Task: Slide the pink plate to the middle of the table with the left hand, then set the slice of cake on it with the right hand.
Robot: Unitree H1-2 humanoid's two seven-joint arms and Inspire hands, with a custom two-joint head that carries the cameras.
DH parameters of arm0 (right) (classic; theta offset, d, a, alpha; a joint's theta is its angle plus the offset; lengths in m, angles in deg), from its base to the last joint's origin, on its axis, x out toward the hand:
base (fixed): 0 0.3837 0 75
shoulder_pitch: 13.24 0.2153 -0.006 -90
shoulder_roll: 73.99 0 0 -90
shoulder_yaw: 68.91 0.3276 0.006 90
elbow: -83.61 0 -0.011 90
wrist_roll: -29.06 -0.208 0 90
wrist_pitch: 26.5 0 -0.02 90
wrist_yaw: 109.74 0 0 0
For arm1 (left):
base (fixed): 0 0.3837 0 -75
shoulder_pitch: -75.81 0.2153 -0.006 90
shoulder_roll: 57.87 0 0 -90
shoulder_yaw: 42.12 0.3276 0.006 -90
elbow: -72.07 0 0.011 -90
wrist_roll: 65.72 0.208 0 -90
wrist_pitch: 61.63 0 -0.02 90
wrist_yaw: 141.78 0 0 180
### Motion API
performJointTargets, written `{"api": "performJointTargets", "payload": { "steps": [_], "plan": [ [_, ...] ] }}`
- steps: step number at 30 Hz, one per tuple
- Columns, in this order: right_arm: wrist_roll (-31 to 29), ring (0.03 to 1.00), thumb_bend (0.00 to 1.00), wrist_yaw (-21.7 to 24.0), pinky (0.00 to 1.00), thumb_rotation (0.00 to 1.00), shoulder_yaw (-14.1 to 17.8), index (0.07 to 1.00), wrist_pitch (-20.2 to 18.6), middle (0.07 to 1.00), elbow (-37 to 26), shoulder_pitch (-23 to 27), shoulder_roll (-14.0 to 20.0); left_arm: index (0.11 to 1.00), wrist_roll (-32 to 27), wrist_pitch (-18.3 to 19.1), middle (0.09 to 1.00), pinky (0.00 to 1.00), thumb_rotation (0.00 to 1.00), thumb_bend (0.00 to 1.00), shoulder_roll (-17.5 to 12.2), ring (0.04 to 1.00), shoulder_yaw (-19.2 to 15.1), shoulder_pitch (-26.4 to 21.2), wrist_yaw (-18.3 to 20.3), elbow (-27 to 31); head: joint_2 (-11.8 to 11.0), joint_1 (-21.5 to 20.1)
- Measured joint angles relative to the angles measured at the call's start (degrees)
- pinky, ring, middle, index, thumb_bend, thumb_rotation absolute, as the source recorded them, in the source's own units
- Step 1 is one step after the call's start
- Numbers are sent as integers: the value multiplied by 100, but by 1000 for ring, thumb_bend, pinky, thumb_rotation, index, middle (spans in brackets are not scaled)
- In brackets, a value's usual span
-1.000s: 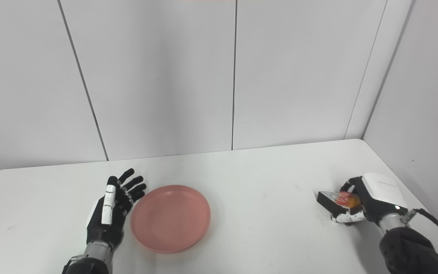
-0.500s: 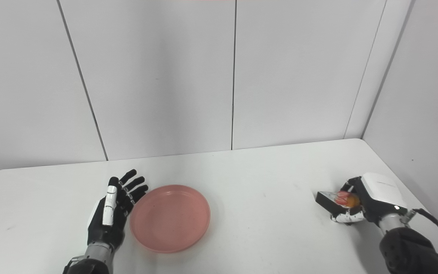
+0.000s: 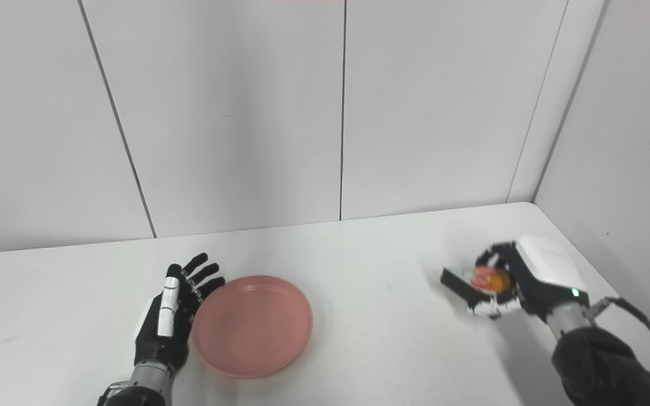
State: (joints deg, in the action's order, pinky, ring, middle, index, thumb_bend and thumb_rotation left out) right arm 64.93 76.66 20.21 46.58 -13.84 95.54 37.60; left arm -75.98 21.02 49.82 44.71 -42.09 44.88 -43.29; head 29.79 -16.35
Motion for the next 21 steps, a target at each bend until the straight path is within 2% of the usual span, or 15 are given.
{"api": "performJointTargets", "payload": {
  "steps": [6, 9, 11, 15, 21],
  "plan": [
    [-117, 329, 521, 26, 263, 0, 3, 527, 114, 426, -477, 422, -163, 796, 80, 56, 782, 787, 913, 695, 80, 732, 80, 36, -101, 83, -9, 272],
    [-131, 300, 525, 202, 236, 0, -89, 495, 129, 464, -680, 591, -257, 798, 160, 56, 785, 785, 918, 695, 85, 735, 121, 52, -180, 97, -18, 404],
    [-123, 314, 520, 274, 251, 0, -199, 524, 130, 429, -765, 708, -360, 802, 175, 56, 793, 790, 915, 686, 111, 741, 132, 62, -211, 108, -35, 483],
    [-92, 360, 520, 439, 299, 0, -462, 528, 130, 432, -751, 960, -624, 810, 250, 57, 790, 793, 921, 673, 243, 733, 159, 65, -322, 115, -62, 677],
    [-9, 346, 520, 463, 287, 0, -839, 526, 393, 425, -376, 1250, -947, 825, 377, 58, 792, 799, 930, 678, 327, 741, 255, 77, -421, 126, -70, 967]
  ]
}}
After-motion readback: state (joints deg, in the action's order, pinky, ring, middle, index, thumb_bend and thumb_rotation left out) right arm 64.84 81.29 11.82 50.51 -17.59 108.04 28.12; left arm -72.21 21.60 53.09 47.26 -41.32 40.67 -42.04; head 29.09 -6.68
